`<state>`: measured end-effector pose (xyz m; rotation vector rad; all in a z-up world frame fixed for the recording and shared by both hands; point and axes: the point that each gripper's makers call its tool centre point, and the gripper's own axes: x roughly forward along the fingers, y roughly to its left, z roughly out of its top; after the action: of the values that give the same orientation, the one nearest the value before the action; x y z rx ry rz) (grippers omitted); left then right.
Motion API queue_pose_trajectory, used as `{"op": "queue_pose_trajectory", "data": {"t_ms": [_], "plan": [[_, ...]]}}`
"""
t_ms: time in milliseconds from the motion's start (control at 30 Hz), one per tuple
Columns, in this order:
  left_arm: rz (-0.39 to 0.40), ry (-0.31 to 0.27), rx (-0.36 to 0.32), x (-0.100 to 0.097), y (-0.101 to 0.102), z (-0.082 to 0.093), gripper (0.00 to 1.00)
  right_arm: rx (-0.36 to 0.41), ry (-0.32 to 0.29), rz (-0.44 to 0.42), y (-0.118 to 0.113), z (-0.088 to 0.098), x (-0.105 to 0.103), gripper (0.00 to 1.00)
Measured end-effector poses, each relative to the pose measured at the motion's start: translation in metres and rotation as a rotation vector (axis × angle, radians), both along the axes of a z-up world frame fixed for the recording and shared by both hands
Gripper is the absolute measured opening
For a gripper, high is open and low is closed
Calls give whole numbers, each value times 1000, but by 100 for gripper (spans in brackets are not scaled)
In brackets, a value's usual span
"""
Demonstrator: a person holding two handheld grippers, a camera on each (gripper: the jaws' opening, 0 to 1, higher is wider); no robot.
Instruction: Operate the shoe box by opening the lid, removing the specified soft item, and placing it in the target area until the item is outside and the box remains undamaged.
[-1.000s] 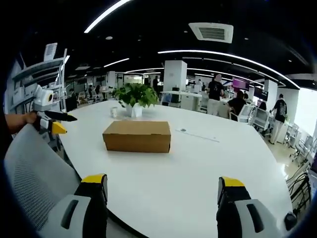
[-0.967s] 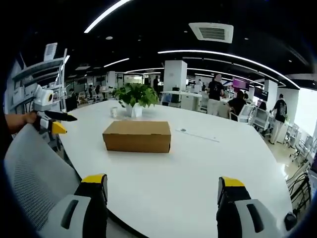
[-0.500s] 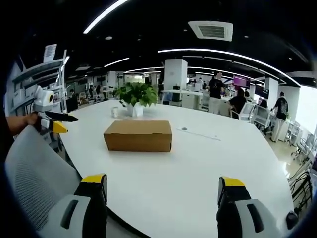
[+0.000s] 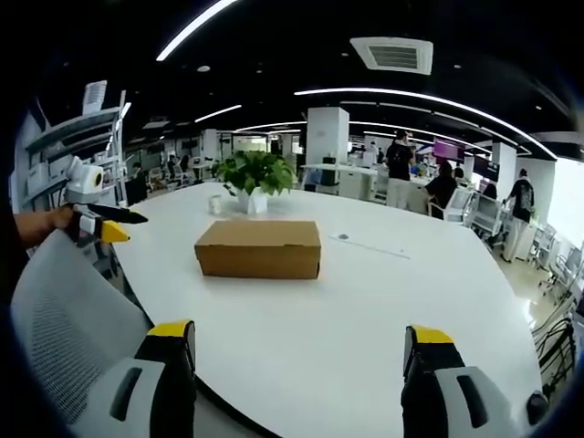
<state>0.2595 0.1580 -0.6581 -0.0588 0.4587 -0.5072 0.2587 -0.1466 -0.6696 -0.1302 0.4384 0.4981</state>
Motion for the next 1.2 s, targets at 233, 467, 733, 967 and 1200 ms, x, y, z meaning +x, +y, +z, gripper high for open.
{"op": "queue_pose_trajectory", "data": {"t_ms": [233,467,733,967,1200], "plan": [[-4,9,-10,1,-1,0,100,-8,-1,7,0,1,1,95],[-13,13,-17,3,-1,0,100,10,13,8,0,2,3,95],[7,15,-43,14,7,2,100,-3,13,27,-3,5,17,95],[35,25,-42,28,15,-5,100,-29,18,66,-3,0,33,94],[44,30,-48,45,19,-14,100,-1,14,118,4,-4,54,94]]}}
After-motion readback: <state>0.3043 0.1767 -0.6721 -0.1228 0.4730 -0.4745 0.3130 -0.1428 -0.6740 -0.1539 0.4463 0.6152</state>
